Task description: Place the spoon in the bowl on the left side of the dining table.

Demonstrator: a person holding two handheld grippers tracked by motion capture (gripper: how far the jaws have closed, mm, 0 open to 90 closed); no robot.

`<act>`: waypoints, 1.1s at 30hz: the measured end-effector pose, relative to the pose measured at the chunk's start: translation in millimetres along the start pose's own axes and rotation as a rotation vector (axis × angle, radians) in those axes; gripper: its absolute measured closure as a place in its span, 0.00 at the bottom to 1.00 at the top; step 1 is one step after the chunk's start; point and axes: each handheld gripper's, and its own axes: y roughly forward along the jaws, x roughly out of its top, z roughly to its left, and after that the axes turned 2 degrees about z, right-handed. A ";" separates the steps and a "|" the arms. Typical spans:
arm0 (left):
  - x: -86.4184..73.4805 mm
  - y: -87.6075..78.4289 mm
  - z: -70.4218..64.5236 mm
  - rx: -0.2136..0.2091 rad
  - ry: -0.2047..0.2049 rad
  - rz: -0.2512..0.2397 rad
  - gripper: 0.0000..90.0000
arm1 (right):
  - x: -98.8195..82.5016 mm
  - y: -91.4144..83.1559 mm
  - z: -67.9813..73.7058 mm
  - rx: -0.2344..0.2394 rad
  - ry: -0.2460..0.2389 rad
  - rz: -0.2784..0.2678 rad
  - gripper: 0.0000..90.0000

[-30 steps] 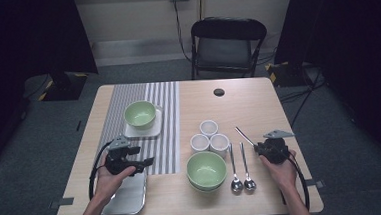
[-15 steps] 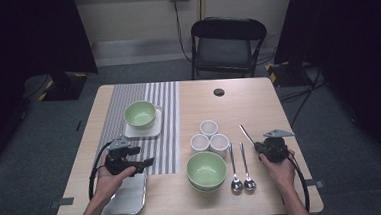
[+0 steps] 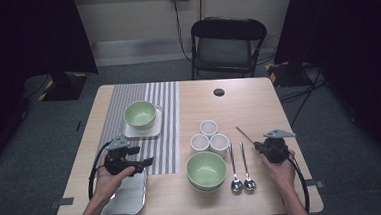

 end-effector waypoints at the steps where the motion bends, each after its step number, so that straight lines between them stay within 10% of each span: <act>1: 0.1 0.2 0.0 0.000 0.003 0.001 0.27 | 0.0 0.0 0.0 0.000 0.000 0.000 1.00; 33: 0.5 0.0 -0.8 0.000 0.004 0.001 0.27 | 1.2 3.3 2.6 -0.022 -0.019 0.050 0.99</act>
